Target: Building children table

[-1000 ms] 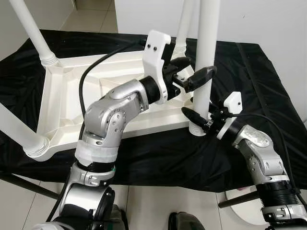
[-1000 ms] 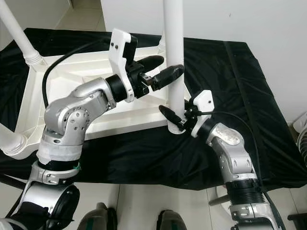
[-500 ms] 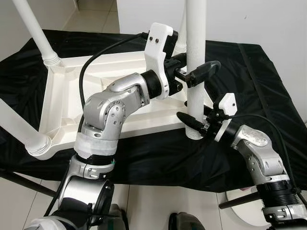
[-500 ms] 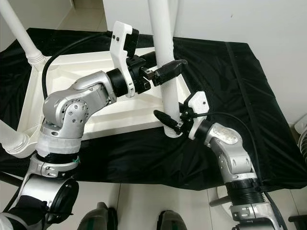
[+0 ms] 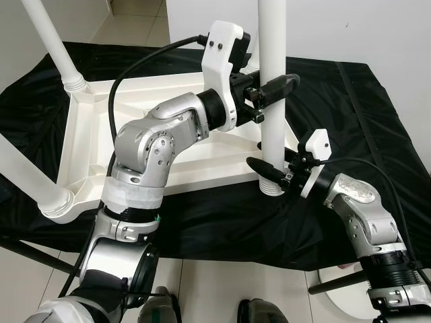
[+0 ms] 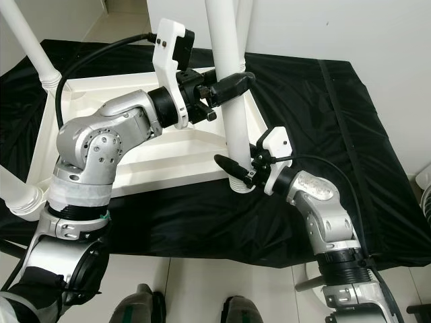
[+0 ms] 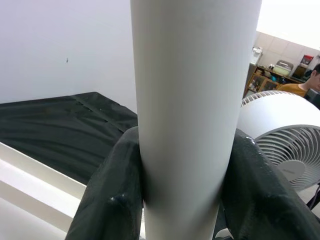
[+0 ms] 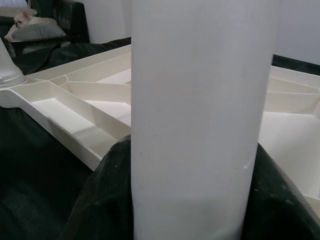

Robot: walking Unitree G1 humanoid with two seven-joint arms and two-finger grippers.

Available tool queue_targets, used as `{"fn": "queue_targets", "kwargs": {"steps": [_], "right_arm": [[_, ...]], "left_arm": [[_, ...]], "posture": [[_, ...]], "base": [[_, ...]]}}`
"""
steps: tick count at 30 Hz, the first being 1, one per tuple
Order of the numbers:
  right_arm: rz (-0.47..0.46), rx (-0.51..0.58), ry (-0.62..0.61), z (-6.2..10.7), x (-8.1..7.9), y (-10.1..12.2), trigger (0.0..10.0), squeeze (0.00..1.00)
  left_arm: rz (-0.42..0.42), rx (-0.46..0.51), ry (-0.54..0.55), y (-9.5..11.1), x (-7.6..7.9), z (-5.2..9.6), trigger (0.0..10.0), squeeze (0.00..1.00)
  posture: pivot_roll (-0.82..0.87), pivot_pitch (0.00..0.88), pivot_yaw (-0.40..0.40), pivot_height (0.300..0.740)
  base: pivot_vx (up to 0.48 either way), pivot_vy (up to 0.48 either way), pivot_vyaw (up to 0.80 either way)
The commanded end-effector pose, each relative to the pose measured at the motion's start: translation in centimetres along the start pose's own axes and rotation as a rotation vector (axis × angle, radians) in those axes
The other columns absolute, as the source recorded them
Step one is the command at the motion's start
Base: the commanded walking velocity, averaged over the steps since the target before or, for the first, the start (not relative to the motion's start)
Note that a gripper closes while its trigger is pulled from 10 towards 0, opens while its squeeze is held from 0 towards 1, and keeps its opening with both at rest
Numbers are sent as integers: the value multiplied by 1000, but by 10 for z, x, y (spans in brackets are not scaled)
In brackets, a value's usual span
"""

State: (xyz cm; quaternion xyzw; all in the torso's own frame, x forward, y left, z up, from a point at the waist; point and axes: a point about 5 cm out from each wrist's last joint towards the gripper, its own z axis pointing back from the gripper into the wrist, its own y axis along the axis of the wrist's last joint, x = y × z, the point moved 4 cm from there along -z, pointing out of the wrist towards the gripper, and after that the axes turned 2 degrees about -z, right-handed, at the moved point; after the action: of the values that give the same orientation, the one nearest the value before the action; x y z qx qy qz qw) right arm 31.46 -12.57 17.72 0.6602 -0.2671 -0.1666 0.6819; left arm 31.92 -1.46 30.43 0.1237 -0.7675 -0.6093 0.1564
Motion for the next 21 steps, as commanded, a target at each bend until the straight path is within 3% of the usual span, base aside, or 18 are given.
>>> {"fn": "queue_targets", "kwargs": {"steps": [1, 4, 5, 9, 10, 11, 12, 18, 21], "right_arm": [[22, 2, 25, -4, -2, 5, 10000, 0], [9, 1, 24, -5, -2, 5, 10000, 0], [2, 5, 21, -6, 0, 7, 10000, 1000], [-22, 22, 18, -6, 2, 11, 10000, 1000], [-17, 14, 11, -6, 3, 11, 10000, 855], [-17, 14, 11, -6, 3, 11, 10000, 855], [-17, 8, 26, -6, 3, 12, 10000, 0], [0, 7, 20, -3, 7, 16, 10000, 0], [-5, 25, 46, 5, 11, 28, 10000, 0]], "left_arm": [[-1, -45, -24, -5, 5, -6, 10000, 0], [0, -49, -24, -5, 5, -6, 10000, 0], [2, -49, -23, -5, 5, -6, 10000, 0], [3, -47, -16, -4, 4, -6, 10000, 0], [4, -46, -14, -3, 3, -6, 10000, 0], [4, -46, -14, -3, 3, -6, 10000, 0], [5, -45, -12, -3, 2, -6, 10000, 0], [8, -44, -6, -2, 0, -5, 10000, 0], [3, -35, 6, 2, -3, -4, 10000, 0]], "posture": [[-43, 50, 42, 740], [-42, 50, 41, 740], [-42, 50, 40, 740], [-40, 50, 37, 740], [-40, 50, 37, 740], [-40, 50, 37, 740], [-39, 51, 37, 740], [-41, 53, 38, 740], [-41, 54, 39, 740]], "base": [[0, 0, 0], [0, 0, 0], [0, 0, 0], [0, 0, 0], [0, 0, 0], [0, 0, 0], [0, 0, 0], [0, 0, 0], [0, 0, 0]]}}
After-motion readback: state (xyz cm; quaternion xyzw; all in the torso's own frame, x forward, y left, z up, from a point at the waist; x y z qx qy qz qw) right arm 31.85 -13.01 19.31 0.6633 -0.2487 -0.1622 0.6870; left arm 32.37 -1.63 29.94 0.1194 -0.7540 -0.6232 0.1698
